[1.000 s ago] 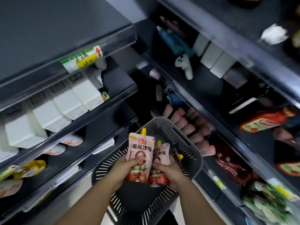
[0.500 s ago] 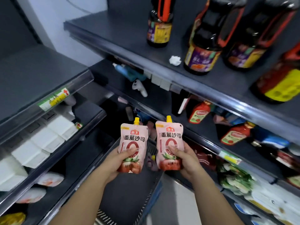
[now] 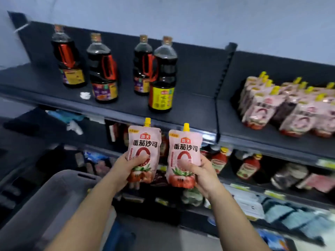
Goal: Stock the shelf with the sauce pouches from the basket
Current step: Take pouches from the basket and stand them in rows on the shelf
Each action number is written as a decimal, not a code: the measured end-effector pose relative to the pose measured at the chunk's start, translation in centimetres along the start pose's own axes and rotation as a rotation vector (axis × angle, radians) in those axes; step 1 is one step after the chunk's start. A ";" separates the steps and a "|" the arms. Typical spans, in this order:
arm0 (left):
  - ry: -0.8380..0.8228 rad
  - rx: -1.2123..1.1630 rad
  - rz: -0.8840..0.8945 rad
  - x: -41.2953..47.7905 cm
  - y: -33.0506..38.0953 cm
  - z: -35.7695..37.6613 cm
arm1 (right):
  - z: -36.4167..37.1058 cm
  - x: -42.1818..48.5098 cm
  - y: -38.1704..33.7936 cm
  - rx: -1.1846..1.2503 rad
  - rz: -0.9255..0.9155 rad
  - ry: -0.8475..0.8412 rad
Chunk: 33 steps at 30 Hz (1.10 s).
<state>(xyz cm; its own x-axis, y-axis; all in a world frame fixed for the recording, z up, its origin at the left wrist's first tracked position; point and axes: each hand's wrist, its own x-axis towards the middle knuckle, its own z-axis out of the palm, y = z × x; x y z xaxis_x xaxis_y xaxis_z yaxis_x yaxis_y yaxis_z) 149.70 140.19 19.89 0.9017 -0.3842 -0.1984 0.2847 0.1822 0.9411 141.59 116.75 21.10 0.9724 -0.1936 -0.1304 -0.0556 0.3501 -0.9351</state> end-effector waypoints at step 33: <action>-0.688 0.041 0.054 20.0 -6.3 68.7 | -55.8 -5.4 -29.5 -0.141 -0.381 0.583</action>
<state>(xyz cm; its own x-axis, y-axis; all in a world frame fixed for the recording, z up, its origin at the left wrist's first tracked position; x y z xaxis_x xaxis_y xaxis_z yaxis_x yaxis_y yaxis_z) 143.62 69.22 28.80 0.4988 -0.8650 0.0550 0.2204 0.1880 0.9571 125.37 56.32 31.03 0.6525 -0.7518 0.0954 0.1970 0.0467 -0.9793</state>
